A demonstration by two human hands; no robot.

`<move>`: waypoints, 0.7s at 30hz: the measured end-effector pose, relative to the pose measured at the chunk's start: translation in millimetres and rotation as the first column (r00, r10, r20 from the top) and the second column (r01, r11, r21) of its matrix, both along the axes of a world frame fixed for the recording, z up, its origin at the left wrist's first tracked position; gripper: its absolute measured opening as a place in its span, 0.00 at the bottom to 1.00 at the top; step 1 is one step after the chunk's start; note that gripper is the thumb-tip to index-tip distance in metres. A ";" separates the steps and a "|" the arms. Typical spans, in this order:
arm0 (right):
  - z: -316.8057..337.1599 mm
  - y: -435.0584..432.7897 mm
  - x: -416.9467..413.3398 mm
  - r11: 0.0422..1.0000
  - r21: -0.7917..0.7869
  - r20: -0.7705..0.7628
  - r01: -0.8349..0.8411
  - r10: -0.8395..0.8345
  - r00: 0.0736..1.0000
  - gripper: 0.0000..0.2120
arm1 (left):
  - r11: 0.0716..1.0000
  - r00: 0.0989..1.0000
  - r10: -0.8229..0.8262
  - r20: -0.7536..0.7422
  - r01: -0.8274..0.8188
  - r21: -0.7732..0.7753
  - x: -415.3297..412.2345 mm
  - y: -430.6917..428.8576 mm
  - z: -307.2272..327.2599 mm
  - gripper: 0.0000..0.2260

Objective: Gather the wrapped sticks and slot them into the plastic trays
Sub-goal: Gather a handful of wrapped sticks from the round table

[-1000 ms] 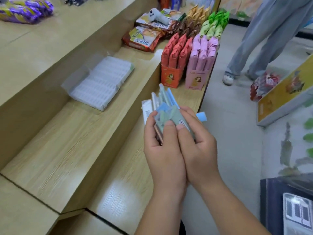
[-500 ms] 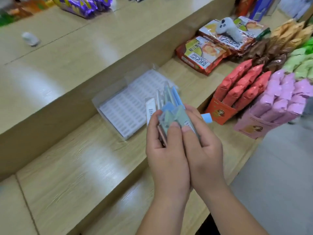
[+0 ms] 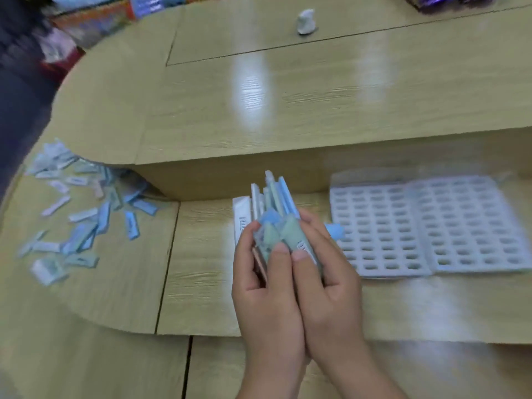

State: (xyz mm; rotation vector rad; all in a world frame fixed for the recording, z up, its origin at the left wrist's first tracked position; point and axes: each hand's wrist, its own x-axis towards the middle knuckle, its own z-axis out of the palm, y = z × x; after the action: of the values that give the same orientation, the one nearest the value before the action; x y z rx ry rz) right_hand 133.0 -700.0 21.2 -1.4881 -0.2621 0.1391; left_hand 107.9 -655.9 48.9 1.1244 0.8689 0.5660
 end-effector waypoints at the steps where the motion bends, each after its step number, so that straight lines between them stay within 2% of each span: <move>1: -3.8 13.2 0.5 1.000 0.006 0.000 -0.027 0.027 1.000 0.16 | 1.000 1.000 0.030 -0.008 -0.031 -0.005 -1.3 13.0 -5.9 0.14; 5: -28.3 56.9 2.7 0.994 0.040 -0.041 -0.101 0.102 0.994 0.16 | 0.995 0.994 0.099 -0.037 -0.100 -0.028 -1.6 56.4 -39.3 0.15; 10: -70.0 71.5 13.1 0.998 -0.033 -0.147 -0.062 0.057 0.987 0.18 | 0.997 0.999 0.042 -0.027 -0.043 -0.060 13.8 75.5 -77.5 0.19; 13: -87.4 66.4 24.5 0.992 -0.119 -0.146 -0.051 0.034 0.989 0.19 | 0.999 1.000 0.002 -0.031 -0.003 -0.032 25.4 72.3 -90.2 0.14; 16: -95.4 61.0 36.8 0.983 -0.175 -0.056 -0.057 0.048 0.997 0.19 | 0.999 0.999 -0.031 -0.037 0.032 0.017 33.0 68.9 -102.4 0.15; 18: -101.7 54.2 43.7 0.948 -0.315 0.038 -0.052 0.067 0.997 0.19 | 0.990 0.994 -0.088 -0.061 0.094 0.102 35.1 66.1 -110.8 0.15; 21: -110.9 39.5 46.3 0.842 -0.539 0.163 0.040 0.058 0.985 0.21 | 0.900 0.973 -0.146 -0.178 0.206 0.384 33.9 66.0 -120.2 0.21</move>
State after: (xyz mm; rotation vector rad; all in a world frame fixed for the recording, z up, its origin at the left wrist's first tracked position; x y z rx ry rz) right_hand 179.3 -660.5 -89.7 -2.0713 -0.3933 0.0937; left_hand 141.8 -589.9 -71.3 1.6198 0.7815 0.5288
